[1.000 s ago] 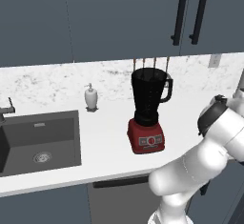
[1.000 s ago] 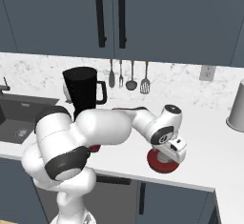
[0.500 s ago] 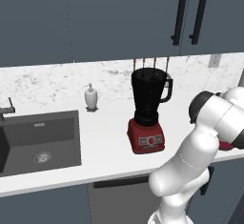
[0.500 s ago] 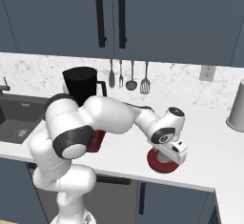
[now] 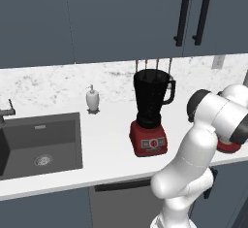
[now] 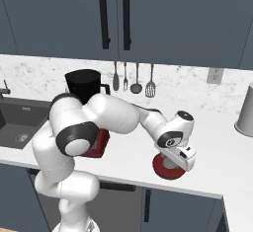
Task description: Close the lid blender by securely placing the lid on top.
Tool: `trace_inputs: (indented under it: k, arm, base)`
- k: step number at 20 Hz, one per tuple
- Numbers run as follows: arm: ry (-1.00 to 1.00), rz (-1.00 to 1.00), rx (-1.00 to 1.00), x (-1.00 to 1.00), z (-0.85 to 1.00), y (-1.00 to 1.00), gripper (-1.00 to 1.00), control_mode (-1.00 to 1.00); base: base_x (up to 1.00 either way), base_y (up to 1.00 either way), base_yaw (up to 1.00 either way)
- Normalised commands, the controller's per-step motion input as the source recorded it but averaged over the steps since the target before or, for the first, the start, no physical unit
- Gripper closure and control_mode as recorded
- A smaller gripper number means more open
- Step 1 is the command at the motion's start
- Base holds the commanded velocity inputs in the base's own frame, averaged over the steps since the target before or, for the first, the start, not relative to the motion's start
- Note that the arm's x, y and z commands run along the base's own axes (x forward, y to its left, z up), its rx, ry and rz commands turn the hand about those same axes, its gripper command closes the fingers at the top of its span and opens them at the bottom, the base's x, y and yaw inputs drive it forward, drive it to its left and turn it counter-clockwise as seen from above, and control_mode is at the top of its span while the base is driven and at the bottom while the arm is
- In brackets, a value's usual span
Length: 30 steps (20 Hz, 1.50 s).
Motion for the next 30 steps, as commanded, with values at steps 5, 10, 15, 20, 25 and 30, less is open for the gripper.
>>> trace_inputs:
  k: [5, 10, 15, 20, 25, 30]
  arm:
    - [0.0, 0.0, -0.03, 0.01, -0.53, 0.43, -1.0, -1.0]
    - [0.01, 0.04, -0.09, 0.0, -0.8, 0.8, -1.0, -1.0]
    - [0.01, 0.05, -0.07, 0.0, -0.87, 0.65, 1.0, -1.0]
    - [0.01, 0.06, -0.01, 0.0, -0.89, 0.33, 1.0, -1.0]
    - [0.0, 0.08, 0.02, 0.0, -0.68, 0.06, 1.0, -1.0]
    - [0.0, 0.08, 0.04, 0.0, -0.36, 0.03, 1.0, -1.0]
  base:
    - [0.0, 0.0, 0.0]
    - [0.0, 0.0, 0.0]
    - [0.0, 0.0, 0.0]
    - [0.0, 0.0, 0.0]
    - [0.0, 0.0, 0.0]
    - [0.0, 0.0, 0.0]
